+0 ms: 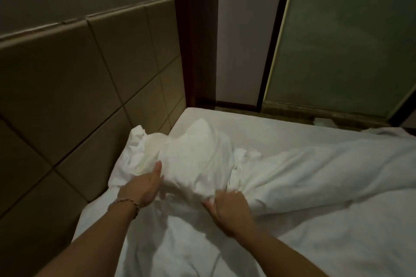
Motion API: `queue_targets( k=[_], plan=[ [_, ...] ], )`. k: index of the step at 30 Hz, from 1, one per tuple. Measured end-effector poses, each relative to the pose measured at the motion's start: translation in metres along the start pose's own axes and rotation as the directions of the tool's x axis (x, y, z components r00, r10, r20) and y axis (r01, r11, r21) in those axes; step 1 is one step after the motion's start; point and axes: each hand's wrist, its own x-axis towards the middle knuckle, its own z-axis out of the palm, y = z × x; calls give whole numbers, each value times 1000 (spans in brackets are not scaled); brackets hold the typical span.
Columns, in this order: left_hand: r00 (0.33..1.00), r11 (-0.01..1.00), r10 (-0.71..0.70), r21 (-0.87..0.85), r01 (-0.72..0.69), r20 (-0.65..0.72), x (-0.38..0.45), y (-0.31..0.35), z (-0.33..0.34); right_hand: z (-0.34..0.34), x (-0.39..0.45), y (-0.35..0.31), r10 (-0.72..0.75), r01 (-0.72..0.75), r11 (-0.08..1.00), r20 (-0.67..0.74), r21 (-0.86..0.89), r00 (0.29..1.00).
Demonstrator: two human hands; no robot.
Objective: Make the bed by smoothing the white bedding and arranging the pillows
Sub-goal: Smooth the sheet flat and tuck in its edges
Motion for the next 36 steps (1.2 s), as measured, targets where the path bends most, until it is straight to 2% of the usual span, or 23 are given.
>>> queue_targets(
  k=[2, 4, 5, 7, 9, 11, 13, 16, 18, 22, 27, 32, 36],
  plan=[
    [995, 1000, 18, -1, -18, 97, -13, -3, 15, 31, -18, 0, 72, -74, 997, 119, 15, 990],
    [981, 1000, 20, 16, -23, 193, -13, -6, 21, 39, -22, 1, 138, -145, 989, 283, 4, 949],
    [977, 999, 25, 15, -28, 211, -10, -7, 22, 42, -22, 2, 120, -127, 992, 253, 12, 960],
    [982, 999, 25, 35, -32, 186, -1, -6, 20, 34, -19, 5, 122, -154, 985, 320, 75, 940],
    [999, 990, 45, 131, -48, 28, 8, 1, 15, 17, -12, 4, 128, -161, 982, 281, 98, 951],
    [981, 977, 98, 204, -62, -170, 17, 15, 6, 5, 1, 5, 155, -187, 976, 244, 112, 957],
    [954, 971, 175, 200, -127, -244, 31, 35, -1, 1, 19, 9, 185, -203, 972, 156, 114, 970],
    [954, 970, 228, 126, -206, -195, 54, 72, -4, -2, 46, 19, 212, -217, 972, 63, 84, 975],
    [959, 968, 244, 90, -233, -141, 75, 92, 1, 3, 60, 29, 235, -241, 968, 80, 67, 969],
    [951, 946, 297, 160, -282, -81, 124, 120, 16, 18, 75, 48, 348, -354, 931, 87, 83, 934],
    [957, 946, 287, 147, -291, 45, 163, 136, 43, 12, 86, 52, 432, -430, 873, 44, 232, 901],
    [936, 918, 352, 188, -349, 20, 161, 113, 50, 18, 105, 62, 523, -506, 815, 20, 281, 852],
    [904, 880, 426, 245, -406, -31, 150, 92, 30, 20, 133, 69, 526, -536, 803, 112, 261, 843]
  ],
)
